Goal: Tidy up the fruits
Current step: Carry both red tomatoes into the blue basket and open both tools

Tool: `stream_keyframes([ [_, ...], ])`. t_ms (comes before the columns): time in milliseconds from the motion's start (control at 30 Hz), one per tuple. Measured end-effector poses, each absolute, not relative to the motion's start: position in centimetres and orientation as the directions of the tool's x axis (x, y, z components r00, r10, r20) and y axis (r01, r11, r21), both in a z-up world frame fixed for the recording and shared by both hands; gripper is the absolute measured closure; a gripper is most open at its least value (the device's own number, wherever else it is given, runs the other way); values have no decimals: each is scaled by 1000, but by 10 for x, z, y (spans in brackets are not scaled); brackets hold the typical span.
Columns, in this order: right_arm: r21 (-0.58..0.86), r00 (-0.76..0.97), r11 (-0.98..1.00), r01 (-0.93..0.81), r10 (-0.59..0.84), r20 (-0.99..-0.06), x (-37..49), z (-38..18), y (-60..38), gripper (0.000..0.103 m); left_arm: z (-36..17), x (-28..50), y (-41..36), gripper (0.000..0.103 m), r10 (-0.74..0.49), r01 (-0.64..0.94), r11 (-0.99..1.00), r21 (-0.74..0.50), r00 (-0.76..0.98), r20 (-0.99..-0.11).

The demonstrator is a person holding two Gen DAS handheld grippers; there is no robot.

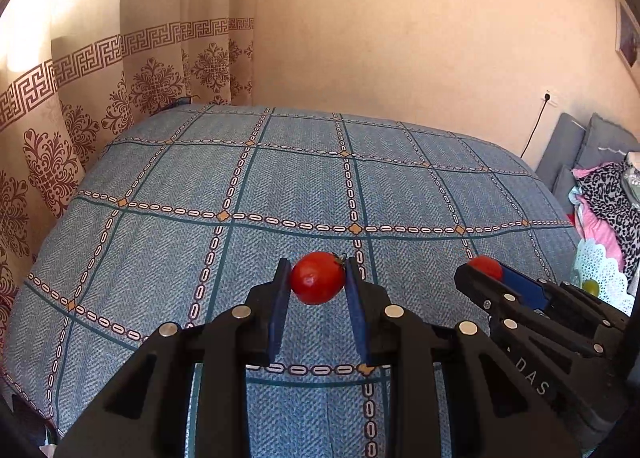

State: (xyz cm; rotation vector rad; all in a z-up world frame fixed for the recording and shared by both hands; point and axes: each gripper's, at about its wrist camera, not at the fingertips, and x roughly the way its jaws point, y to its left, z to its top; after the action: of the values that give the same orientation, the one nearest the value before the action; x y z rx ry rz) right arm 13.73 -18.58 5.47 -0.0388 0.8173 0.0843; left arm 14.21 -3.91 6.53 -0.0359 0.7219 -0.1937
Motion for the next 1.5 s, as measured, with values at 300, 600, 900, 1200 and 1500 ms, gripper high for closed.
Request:
stream_keyframes([
  [300, -11, 721, 998, -60, 36, -692, 111, 77, -194, 74, 72, 129, -58, 76, -223, 225, 971, -79, 743, -631],
  [600, -10, 746, 999, -31, 16, -666, 84, 94, -218, 74, 75, 115, -78, 76, -247, 280, 959, -45, 746, -618],
  [900, 2, 769, 1000, 22, -16, -639, 51, 110, -246, 74, 79, 99, -101, 76, -302, 354, 934, -39, 730, -613],
  [1200, 5, 780, 994, 113, -86, -620, 18, 117, -288, 74, 77, 86, -123, 76, -371, 431, 900, -64, 682, -630],
  [1500, 2, 776, 978, 211, -166, -609, -12, 124, -332, 74, 78, 78, -141, 75, -401, 467, 881, -76, 649, -646],
])
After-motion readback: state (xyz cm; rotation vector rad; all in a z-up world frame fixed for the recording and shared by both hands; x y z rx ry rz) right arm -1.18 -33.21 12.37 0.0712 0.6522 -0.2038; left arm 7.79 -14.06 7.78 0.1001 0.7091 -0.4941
